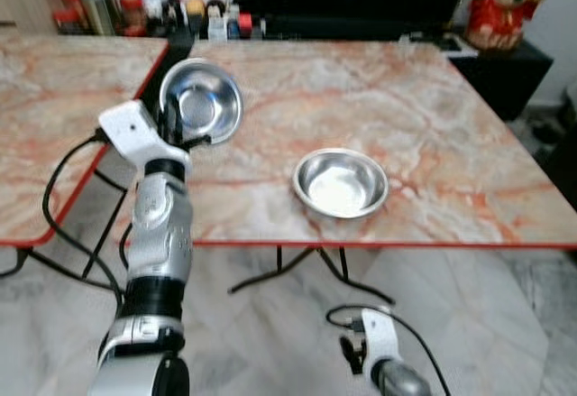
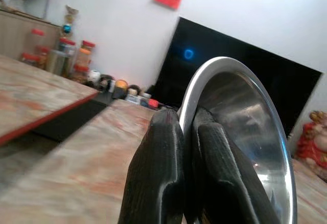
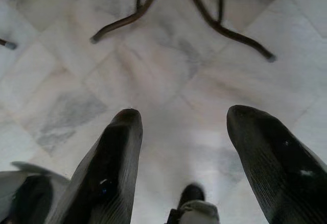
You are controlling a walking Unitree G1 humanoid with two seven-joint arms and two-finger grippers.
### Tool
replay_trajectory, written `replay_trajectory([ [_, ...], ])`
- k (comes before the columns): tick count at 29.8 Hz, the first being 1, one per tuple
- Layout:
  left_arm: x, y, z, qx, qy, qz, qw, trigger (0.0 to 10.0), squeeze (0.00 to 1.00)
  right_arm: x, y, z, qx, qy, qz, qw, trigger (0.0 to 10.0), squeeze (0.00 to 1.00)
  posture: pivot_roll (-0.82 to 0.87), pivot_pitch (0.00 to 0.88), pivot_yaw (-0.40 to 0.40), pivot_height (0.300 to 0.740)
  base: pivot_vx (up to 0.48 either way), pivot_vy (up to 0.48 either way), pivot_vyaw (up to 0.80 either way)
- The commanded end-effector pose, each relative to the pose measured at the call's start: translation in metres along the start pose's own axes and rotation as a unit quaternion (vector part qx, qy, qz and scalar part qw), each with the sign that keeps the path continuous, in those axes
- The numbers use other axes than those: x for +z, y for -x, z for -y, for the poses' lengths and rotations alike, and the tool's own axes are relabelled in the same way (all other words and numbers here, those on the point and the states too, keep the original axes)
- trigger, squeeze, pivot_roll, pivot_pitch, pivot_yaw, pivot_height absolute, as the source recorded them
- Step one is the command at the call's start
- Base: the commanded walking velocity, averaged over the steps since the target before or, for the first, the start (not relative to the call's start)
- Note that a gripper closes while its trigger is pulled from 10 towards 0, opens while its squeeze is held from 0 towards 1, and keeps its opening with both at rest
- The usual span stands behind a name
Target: Setting the table
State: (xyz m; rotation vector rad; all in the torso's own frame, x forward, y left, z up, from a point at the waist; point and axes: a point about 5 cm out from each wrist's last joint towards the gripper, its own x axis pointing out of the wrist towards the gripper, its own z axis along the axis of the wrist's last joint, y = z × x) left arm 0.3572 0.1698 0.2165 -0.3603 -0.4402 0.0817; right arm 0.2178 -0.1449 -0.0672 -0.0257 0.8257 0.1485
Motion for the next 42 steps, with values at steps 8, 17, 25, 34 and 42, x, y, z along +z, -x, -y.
replay_trajectory([
  [8, 0.0, -0.001, 0.012, -0.022, 0.003, -0.003, 1.0, 10.0, 0.0, -0.002, 0.002, 0.01, -0.012, 0.004, -0.006, 1.0, 10.0, 0.0, 0.1, 0.035, -0.018, 0.715, 0.257, -0.392, 0.0],
  [17, -0.014, 0.001, 0.012, -0.022, 0.033, -0.053, 0.998, 10.0, 0.0, -0.003, 0.002, 0.01, -0.01, 0.005, -0.009, 1.0, 10.0, 0.0, 0.1, 0.039, -0.018, 0.715, 0.028, -0.036, 0.0],
  [25, -0.024, 0.01, -0.005, 0.031, 0.074, -0.09, 0.993, 10.0, 0.0, -0.004, 0.002, 0.009, -0.007, 0.007, -0.011, 1.0, 10.0, 0.0, 0.09, 0.037, -0.015, 0.715, 0.0, 0.0, 0.0],
  [34, -0.039, 0.016, -0.017, 0.101, 0.16, -0.142, 0.972, 10.0, 0.0, -0.005, 0.002, 0.005, 0.0, 0.009, -0.014, 1.0, 10.0, 0.0, 0.11, 0.046, -0.019, 0.715, 0.0, 0.0, 0.0],
  [42, -0.045, 0.006, -0.009, 0.109, 0.21, -0.155, 0.959, 10.0, 0.0, -0.005, 0.002, 0.006, -0.002, 0.007, -0.014, 1.0, 10.0, 0.0, 0.1, 0.047, -0.013, 0.715, 0.0, 0.0, 0.0],
])
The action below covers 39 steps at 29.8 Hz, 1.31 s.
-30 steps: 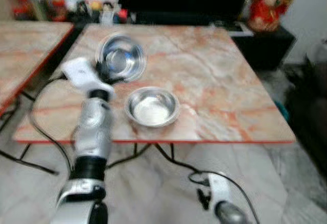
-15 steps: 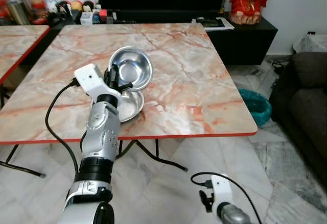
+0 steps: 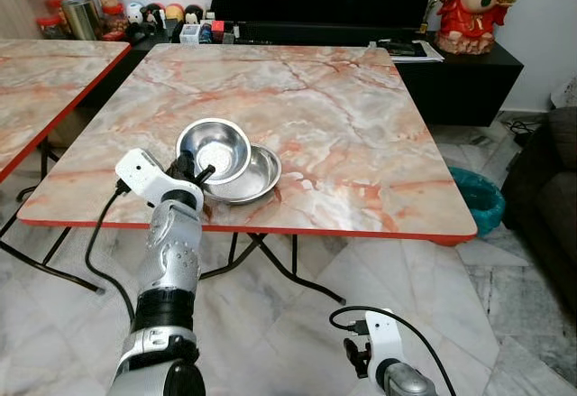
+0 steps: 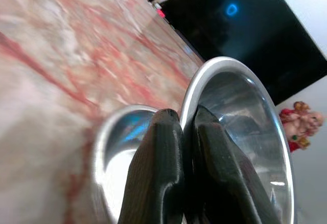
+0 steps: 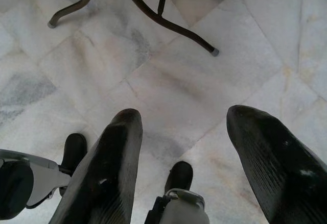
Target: Setting the table
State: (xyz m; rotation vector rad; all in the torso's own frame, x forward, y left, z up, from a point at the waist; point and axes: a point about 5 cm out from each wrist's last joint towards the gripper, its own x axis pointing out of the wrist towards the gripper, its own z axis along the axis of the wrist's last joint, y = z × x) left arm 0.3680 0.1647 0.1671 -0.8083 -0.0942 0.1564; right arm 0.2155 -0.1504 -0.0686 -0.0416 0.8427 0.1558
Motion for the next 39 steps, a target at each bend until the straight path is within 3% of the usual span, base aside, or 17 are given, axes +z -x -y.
replay_trajectory([
  [1, 0.002, -0.005, 0.008, -0.005, 0.013, -0.003, 1.0, 10.0, 0.0, -0.002, 0.001, 0.001, -0.002, -0.001, -0.005, 1.0, 10.0, 0.0, 0.1, 0.046, -0.013, 0.715, 0.0, 0.0, 0.0],
  [6, 0.003, -0.013, 0.014, -0.008, 0.014, -0.005, 1.0, 10.0, 0.0, -0.003, 0.001, 0.001, -0.003, -0.002, -0.005, 1.0, 10.0, 0.0, 0.09, 0.043, -0.007, 0.715, 0.0, 0.0, 0.0],
  [9, 0.004, -0.014, 0.018, -0.022, -0.035, 0.001, 0.999, 10.0, 0.0, -0.003, 0.001, 0.001, -0.004, -0.004, -0.004, 1.0, 10.0, 0.0, 0.08, 0.043, -0.006, 0.715, 0.0, 0.0, 0.0],
  [11, 0.002, -0.013, 0.018, -0.023, -0.046, -0.002, 0.999, 10.0, 0.0, -0.003, 0.001, 0.001, -0.004, -0.003, -0.004, 1.0, 10.0, 0.0, 0.08, 0.045, -0.006, 0.715, 0.0, 0.0, 0.0],
  [18, -0.002, -0.013, 0.01, 0.002, -0.039, -0.009, 0.999, 10.0, 0.0, -0.003, 0.001, 0.001, -0.003, -0.003, -0.005, 1.0, 10.0, 0.0, 0.09, 0.047, -0.008, 0.715, 0.0, 0.0, 0.0],
  [19, -0.005, -0.015, 0.003, 0.041, -0.039, -0.028, 0.998, 10.0, 0.0, -0.003, 0.001, 0.001, -0.001, -0.001, -0.006, 1.0, 10.0, 0.0, 0.09, 0.051, -0.011, 0.715, 0.0, 0.0, 0.0],
  [21, -0.007, -0.017, -0.003, 0.069, -0.021, -0.043, 0.996, 10.0, 0.0, -0.003, 0.001, 0.001, 0.0, 0.0, -0.007, 1.0, 10.0, 0.0, 0.09, 0.053, -0.009, 0.715, 0.0, 0.0, 0.0],
  [30, -0.015, -0.021, 0.003, 0.07, -0.006, -0.075, 0.995, 10.0, 0.0, -0.006, 0.001, 0.001, -0.001, -0.002, -0.01, 1.0, 10.0, 0.0, 0.08, 0.054, -0.006, 0.715, 0.0, 0.0, 0.0],
  [39, -0.015, -0.025, 0.008, 0.089, -0.015, -0.086, 0.992, 10.0, 0.0, -0.005, 0.001, 0.001, -0.002, -0.004, -0.008, 1.0, 10.0, 0.0, 0.08, 0.051, 0.001, 0.715, 0.0, 0.0, 0.0],
])
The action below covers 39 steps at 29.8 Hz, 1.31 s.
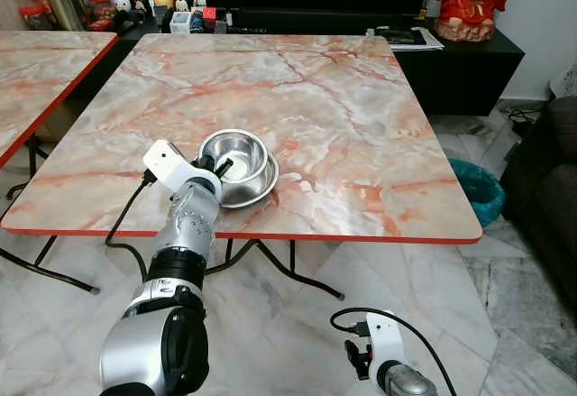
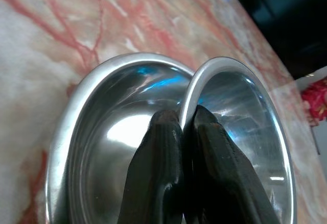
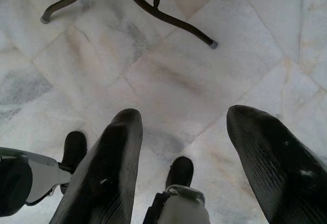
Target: Setting the table
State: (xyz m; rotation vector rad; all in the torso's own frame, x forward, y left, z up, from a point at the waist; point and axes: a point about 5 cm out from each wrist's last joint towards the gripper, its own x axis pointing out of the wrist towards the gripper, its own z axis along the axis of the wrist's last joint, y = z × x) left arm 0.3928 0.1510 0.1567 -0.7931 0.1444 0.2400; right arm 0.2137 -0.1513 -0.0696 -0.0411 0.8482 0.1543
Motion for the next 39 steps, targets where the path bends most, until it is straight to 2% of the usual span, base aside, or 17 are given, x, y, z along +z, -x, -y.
replay_trajectory([
  [1, 0.006, -0.003, 0.002, 0.015, -0.005, -0.001, 1.0, 10.0, 0.0, -0.002, 0.0, 0.0, -0.002, -0.004, -0.005, 1.0, 10.0, 0.0, 0.08, 0.049, 0.001, 0.715, 0.0, 0.0, 0.0],
  [7, 0.005, -0.003, -0.002, 0.037, -0.015, -0.011, 0.999, 10.0, 0.0, -0.002, 0.0, -0.001, -0.002, -0.005, -0.005, 1.0, 10.0, 0.0, 0.08, 0.049, 0.005, 0.715, 0.0, 0.0, 0.0],
  [27, -0.003, -0.002, -0.003, 0.046, -0.022, -0.04, 0.998, 10.0, 0.0, -0.001, 0.0, -0.003, 0.003, 0.001, -0.005, 1.0, 10.0, 0.0, 0.08, 0.014, 0.014, 0.715, 0.0, 0.0, 0.0],
  [28, -0.003, -0.002, -0.003, 0.047, -0.021, -0.041, 0.998, 10.0, 0.02, -0.001, 0.0, -0.003, 0.003, 0.002, -0.005, 1.0, 10.0, 0.0, 0.08, 0.012, 0.014, 0.715, 0.0, 0.0, 0.0],
  [29, -0.003, -0.002, -0.003, 0.048, -0.021, -0.042, 0.998, 10.0, 0.12, -0.001, 0.0, -0.003, 0.003, 0.002, -0.005, 1.0, 10.0, 0.0, 0.08, 0.012, 0.014, 0.715, 0.0, 0.0, 0.0],
  [30, -0.003, -0.002, -0.003, 0.048, -0.022, -0.043, 0.998, 10.0, 0.12, -0.001, 0.0, -0.003, 0.003, 0.002, -0.005, 1.0, 10.0, 0.0, 0.08, 0.012, 0.014, 0.715, 0.0, 0.0, 0.0],
  [31, -0.004, -0.002, -0.003, 0.051, -0.023, -0.045, 0.997, 10.0, 0.37, -0.001, 0.0, -0.002, 0.003, 0.003, -0.005, 1.0, 10.0, 0.0, 0.08, 0.012, 0.014, 0.715, 0.0, 0.0, 0.0],
  [32, -0.004, -0.002, -0.003, 0.051, -0.023, -0.045, 0.997, 10.0, 0.37, -0.001, 0.0, -0.002, 0.003, 0.003, -0.005, 1.0, 10.0, 0.0, 0.08, 0.012, 0.014, 0.715, 0.0, 0.0, 0.0],
  [33, -0.004, -0.002, -0.003, 0.051, -0.022, -0.047, 0.997, 10.0, 0.45, -0.001, 0.0, -0.002, 0.003, 0.002, -0.005, 1.0, 10.0, 0.0, 0.08, 0.019, 0.011, 0.715, 0.0, 0.0, 0.0],
  [39, -0.005, -0.002, -0.001, 0.048, -0.02, -0.053, 0.997, 10.0, 0.45, -0.001, 0.0, -0.002, 0.001, 0.0, -0.005, 1.0, 10.0, 0.0, 0.08, 0.025, 0.011, 0.715, 0.0, 0.0, 0.0],
])
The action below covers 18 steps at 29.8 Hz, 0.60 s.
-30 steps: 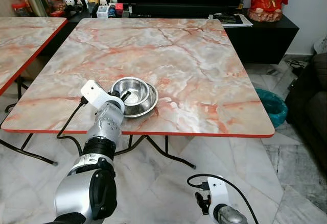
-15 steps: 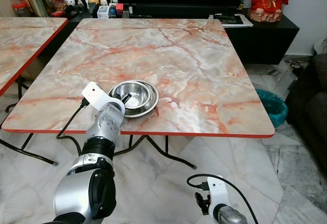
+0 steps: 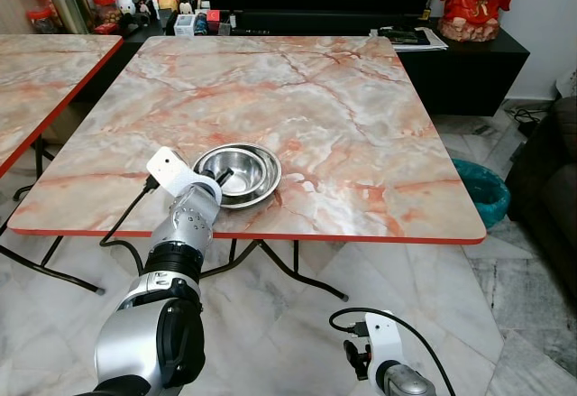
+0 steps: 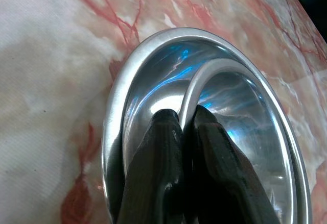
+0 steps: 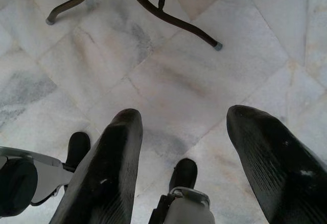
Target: Setting the table
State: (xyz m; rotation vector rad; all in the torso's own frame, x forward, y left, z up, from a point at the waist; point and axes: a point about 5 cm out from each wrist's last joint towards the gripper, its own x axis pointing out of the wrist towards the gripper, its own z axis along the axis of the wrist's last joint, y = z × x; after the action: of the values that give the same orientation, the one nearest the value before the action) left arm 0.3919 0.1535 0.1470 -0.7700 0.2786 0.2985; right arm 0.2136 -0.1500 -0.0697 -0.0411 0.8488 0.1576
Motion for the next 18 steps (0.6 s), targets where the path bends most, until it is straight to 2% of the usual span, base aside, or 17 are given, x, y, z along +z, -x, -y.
replay_trajectory([
  [1, 0.0002, 0.0001, 0.0077, -0.004, -0.006, -0.006, 1.0, 10.0, 0.45, -0.0015, 0.0001, -0.0002, -0.001, -0.001, -0.004, 1.0, 10.0, 0.0, 0.08, 0.025, 0.011, 0.715, 0.0, 0.0, 0.0],
  [3, 0.0002, 0.0001, 0.0078, -0.004, -0.006, -0.006, 1.0, 10.0, 0.45, -0.0015, 0.0001, -0.0002, -0.001, -0.001, -0.004, 1.0, 10.0, 0.0, 0.08, 0.025, 0.011, 0.715, 0.0, 0.0, 0.0],
  [4, 0.0013, 0.0, 0.0087, -0.004, -0.006, -0.006, 1.0, 10.0, 0.59, -0.0023, 0.0004, 0.0004, -0.002, -0.002, -0.005, 1.0, 10.0, 0.0, 0.08, 0.029, 0.011, 0.715, 0.0, 0.0, 0.0],
  [9, 0.0048, 0.0, 0.0094, -0.003, -0.006, -0.003, 1.0, 10.0, 0.64, -0.0025, 0.0004, 0.0006, -0.002, -0.002, -0.006, 1.0, 10.0, 0.0, 0.08, 0.028, 0.012, 0.715, 0.0, 0.0, 0.0],
  [10, 0.0052, 0.0, 0.0093, -0.003, -0.005, -0.002, 1.0, 10.0, 0.79, -0.0019, 0.0003, 0.0003, -0.002, -0.003, -0.005, 1.0, 10.0, 0.0, 0.08, 0.027, 0.012, 0.715, 0.0, 0.0, 0.0],
  [11, 0.0055, 0.0, 0.0092, -0.002, -0.005, -0.002, 1.0, 10.0, 0.85, -0.0015, 0.0001, 0.0, -0.002, -0.002, -0.005, 1.0, 10.0, 0.0, 0.08, 0.029, 0.012, 0.715, 0.0, 0.0, 0.0],
  [16, 0.0066, 0.0, 0.0091, 0.0, -0.005, 0.0, 1.0, 10.0, 0.84, -0.0005, -0.0002, -0.0005, -0.001, -0.002, -0.004, 1.0, 10.0, 0.0, 0.08, 0.03, 0.011, 0.715, 0.0, 0.0, 0.0],
  [17, 0.0076, 0.0, 0.0092, 0.0, -0.005, 0.001, 1.0, 10.0, 0.78, -0.0001, -0.0003, -0.0007, -0.001, -0.002, -0.003, 1.0, 10.0, 0.0, 0.08, 0.031, 0.012, 0.715, 0.0, 0.0, 0.0],
  [18, 0.0084, 0.0002, 0.0094, 0.001, -0.006, 0.002, 1.0, 10.0, 0.02, -0.0001, -0.0003, -0.0006, -0.001, -0.003, -0.003, 1.0, 10.0, 0.0, 0.08, 0.03, 0.011, 0.715, 0.0, 0.0, 0.0],
])
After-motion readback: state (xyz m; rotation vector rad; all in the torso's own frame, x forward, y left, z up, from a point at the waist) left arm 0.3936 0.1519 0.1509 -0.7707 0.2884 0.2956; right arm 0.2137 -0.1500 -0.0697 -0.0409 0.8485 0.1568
